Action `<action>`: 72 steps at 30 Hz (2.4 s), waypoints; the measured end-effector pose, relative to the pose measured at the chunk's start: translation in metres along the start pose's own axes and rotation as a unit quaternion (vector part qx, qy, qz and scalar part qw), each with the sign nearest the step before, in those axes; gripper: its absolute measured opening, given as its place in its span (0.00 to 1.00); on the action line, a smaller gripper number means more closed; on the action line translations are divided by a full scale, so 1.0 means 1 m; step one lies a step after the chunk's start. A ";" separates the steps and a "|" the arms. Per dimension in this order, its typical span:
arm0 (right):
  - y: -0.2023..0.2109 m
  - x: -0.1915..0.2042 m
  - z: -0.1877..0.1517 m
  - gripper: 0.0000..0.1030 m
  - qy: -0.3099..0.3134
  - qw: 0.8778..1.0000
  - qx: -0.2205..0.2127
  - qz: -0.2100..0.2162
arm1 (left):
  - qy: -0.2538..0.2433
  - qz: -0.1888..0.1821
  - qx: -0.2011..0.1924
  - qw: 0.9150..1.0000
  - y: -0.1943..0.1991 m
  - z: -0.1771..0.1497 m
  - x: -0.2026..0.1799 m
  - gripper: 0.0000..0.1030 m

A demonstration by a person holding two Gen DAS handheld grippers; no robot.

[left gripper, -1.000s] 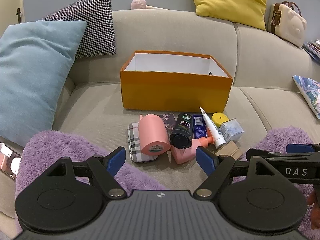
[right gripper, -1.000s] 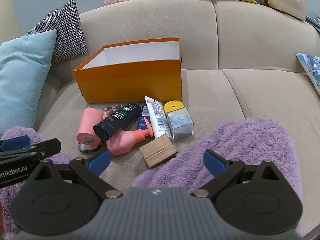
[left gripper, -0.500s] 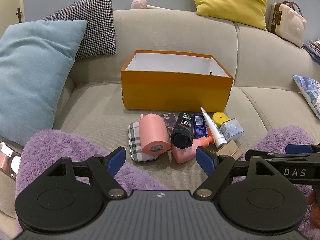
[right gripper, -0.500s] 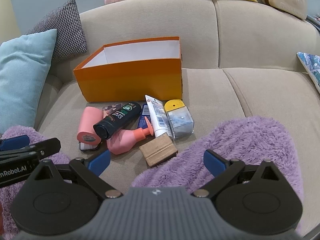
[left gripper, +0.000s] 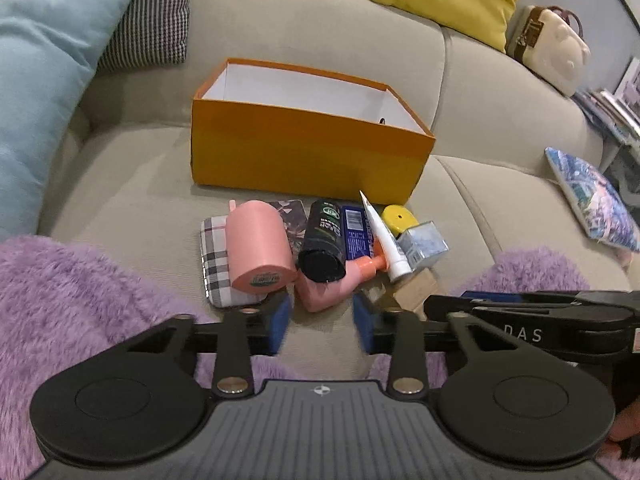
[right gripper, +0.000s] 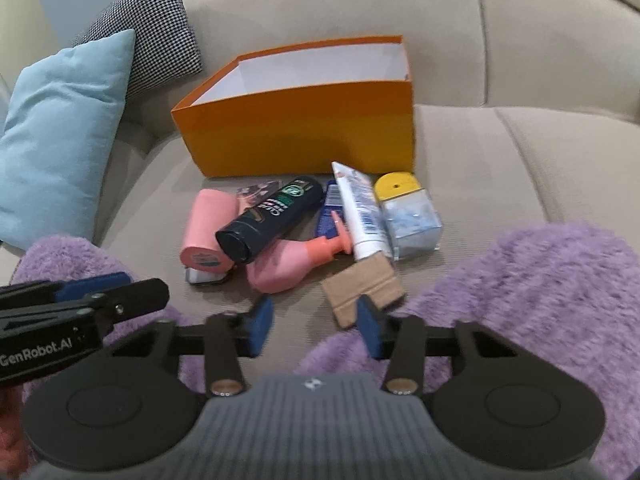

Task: Organize rigid objects
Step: 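Grasp the pink bottle with the left tool while the right tool grasps the dark spray can, then lower the pink bottle and dark spray can into the orange box and release both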

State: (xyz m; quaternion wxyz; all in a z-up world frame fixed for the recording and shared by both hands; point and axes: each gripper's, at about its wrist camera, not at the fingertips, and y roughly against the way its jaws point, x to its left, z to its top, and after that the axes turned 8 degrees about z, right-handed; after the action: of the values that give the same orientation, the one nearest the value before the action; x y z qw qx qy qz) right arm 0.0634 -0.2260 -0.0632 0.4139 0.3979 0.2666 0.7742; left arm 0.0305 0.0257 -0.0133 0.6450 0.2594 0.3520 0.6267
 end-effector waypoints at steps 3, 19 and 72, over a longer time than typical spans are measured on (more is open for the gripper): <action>-0.015 -0.001 0.013 0.37 -0.002 1.000 0.011 0.011 | 0.025 0.001 0.005 1.000 -0.012 0.011 0.013 0.37; -0.120 -0.016 0.085 0.47 -0.094 0.991 0.075 0.052 | 0.133 -0.015 0.099 0.986 -0.106 0.051 0.068 0.62; -0.079 -0.010 0.227 0.33 -0.043 0.992 -0.049 0.110 | 0.009 -0.036 0.043 0.998 -0.087 0.219 0.048 0.60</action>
State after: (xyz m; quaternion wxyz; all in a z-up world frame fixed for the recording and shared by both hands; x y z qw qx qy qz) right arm 0.2912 -0.1751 -0.0030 0.3566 0.4371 0.1651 0.8090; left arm 0.2540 0.0895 0.0481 0.6518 0.2684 0.3938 0.5899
